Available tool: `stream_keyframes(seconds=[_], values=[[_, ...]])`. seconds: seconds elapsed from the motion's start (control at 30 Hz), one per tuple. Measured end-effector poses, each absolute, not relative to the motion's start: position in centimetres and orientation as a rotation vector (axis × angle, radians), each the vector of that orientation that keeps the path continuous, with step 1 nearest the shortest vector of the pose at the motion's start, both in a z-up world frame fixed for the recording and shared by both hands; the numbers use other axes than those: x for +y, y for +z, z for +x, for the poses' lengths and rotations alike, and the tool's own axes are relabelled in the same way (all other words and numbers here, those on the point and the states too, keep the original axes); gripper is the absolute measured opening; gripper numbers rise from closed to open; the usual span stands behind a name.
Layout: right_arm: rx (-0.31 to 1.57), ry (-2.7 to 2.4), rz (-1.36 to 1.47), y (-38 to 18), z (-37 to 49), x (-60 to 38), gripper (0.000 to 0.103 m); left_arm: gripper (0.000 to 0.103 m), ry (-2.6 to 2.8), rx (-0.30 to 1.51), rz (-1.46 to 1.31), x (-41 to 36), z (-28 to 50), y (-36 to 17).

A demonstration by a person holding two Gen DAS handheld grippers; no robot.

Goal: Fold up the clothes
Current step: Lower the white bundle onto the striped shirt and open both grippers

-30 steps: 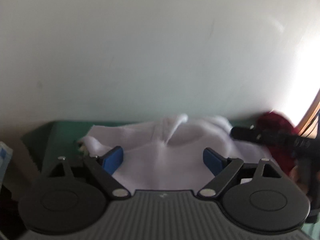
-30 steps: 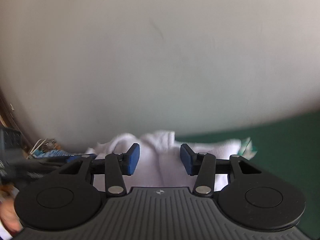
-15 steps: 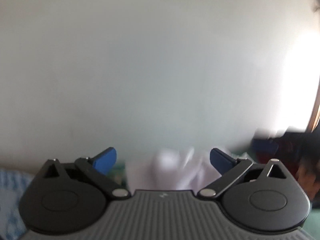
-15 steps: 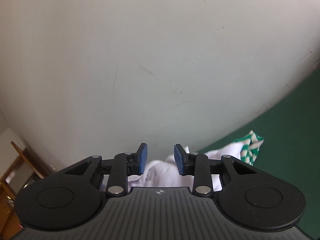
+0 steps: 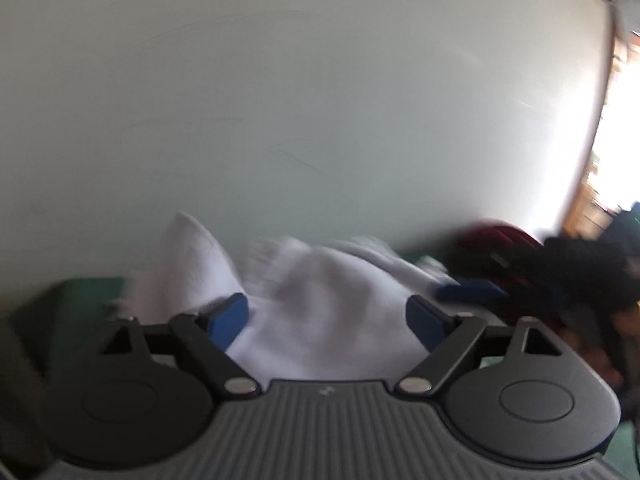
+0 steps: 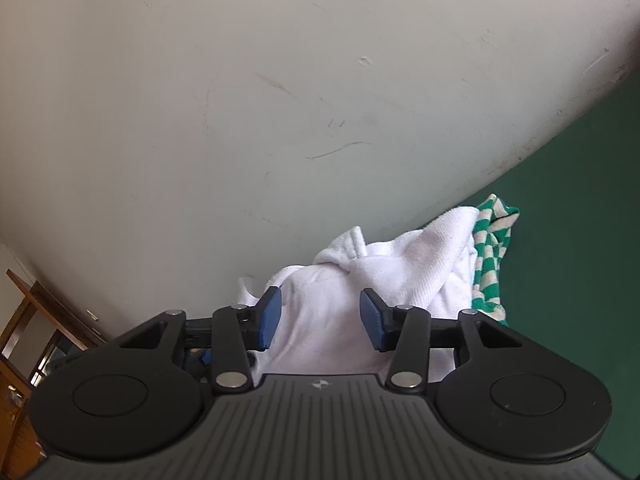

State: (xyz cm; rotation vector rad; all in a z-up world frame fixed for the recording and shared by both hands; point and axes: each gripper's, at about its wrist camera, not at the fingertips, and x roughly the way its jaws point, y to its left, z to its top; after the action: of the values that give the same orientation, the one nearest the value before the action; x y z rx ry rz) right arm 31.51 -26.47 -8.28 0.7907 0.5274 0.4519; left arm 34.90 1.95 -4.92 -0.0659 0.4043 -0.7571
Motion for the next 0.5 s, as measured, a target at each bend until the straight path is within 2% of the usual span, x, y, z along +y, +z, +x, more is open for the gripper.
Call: stream_keyframes(seconds=[0.07, 0.27, 0.37, 0.5], values=[[0.546, 0.447, 0.791, -8.5, 31.7, -26.5, 0.046, 0.101, -0.732, 0.372, -0.077, 2.4, 34.4, -4.7], [0.536, 0.441, 0.677, -7.3, 31.3, -25.3, 0.043, 0.097, -0.655, 0.276, -0.110, 3.7, 33.0, -4.1], [0.512, 0.441, 0.597, -6.4, 30.6, -24.0, 0.044, 0.101, -0.617, 0.228, -0.127, 4.3, 32.3, -3.7], [0.548, 0.437, 0.630, -7.4, 31.2, -26.7, 0.041, 0.101, -0.654, 0.332, -0.097, 1.5, 34.0, -4.7]])
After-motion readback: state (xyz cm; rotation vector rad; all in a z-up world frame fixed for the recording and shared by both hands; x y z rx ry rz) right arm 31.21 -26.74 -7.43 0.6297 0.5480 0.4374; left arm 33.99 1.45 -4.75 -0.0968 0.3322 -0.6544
